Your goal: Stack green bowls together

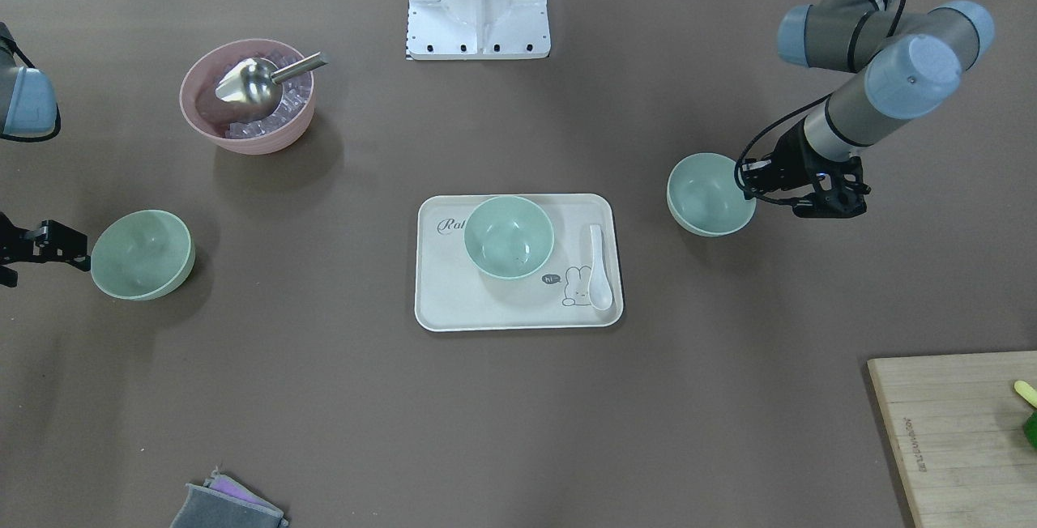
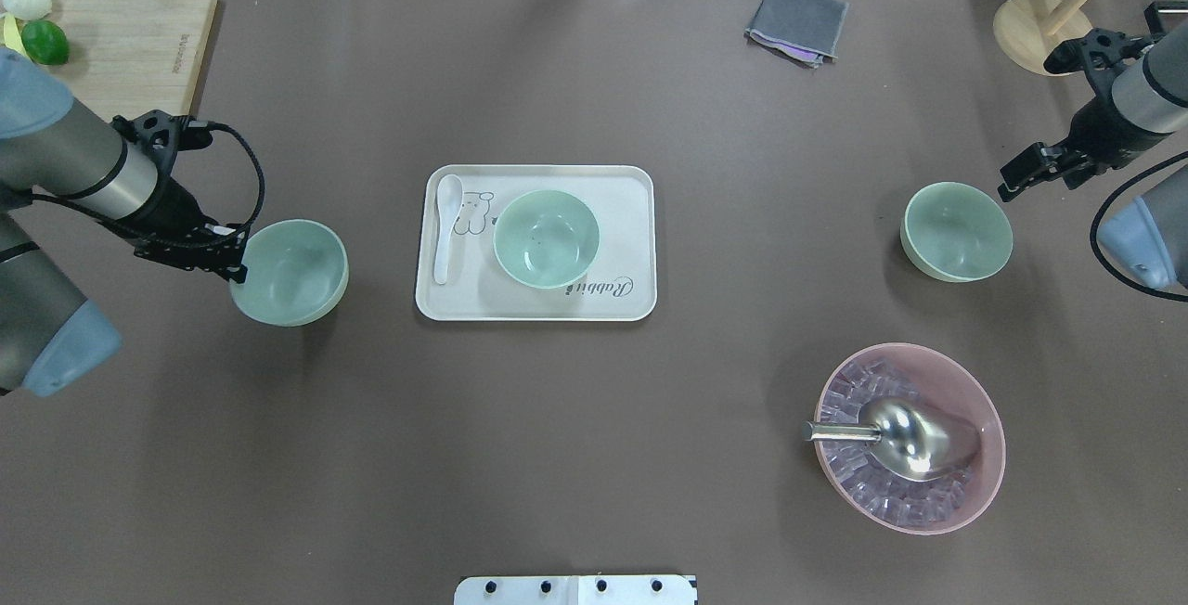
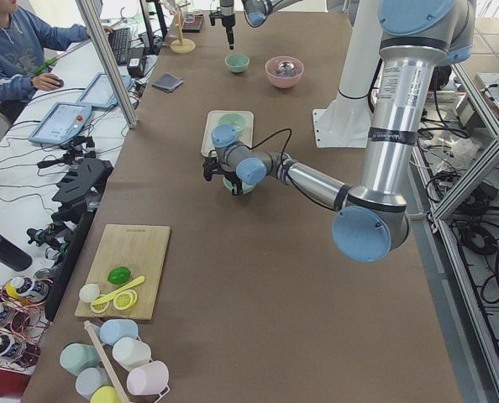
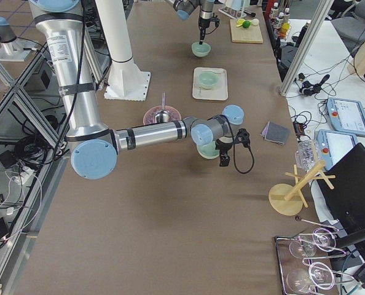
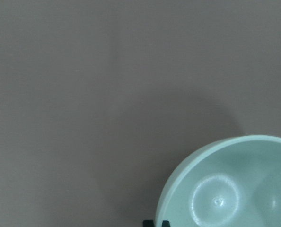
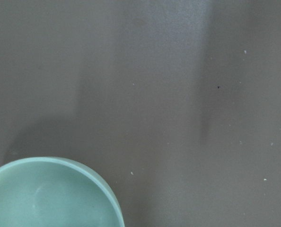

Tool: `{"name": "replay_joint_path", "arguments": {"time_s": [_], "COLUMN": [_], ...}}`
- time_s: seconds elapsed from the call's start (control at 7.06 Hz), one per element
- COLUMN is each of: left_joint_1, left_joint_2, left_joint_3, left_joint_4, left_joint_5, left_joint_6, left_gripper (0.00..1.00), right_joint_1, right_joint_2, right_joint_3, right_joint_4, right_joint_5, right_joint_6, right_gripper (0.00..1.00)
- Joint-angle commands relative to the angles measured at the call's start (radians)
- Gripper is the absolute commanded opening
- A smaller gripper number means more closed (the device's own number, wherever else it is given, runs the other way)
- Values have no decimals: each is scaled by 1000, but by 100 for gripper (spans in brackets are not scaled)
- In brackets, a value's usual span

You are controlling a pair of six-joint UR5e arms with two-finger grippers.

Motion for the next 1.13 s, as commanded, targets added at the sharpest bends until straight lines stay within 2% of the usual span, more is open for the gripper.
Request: {"name": "replay_joint_path", "arguments": {"time_s": [0.0, 0.42, 0.71, 0.99], "left_joint_1": [4, 28, 101, 152], "left_joint_2": [-217, -410, -477, -481], "left_joint_3": [40, 150, 177, 184], "left_joint_4": [69, 99, 99, 97], "left_joint_5": [-3, 3, 89, 150], "left_joint_6": [-141, -240, -303, -303], "left_gripper": [0, 0, 0, 0], "right_joint_1": [-23, -41, -46, -48], "right_joint_2": [2, 18, 19, 26], "right_joint_3": [-15, -38, -46, -53], "right_joint_4": [1, -1, -1, 1], "right_joint_5": [0, 0, 3, 3], "right_joint_6": [0, 0, 2, 2], "right_gripper": [97, 94, 94, 93]}}
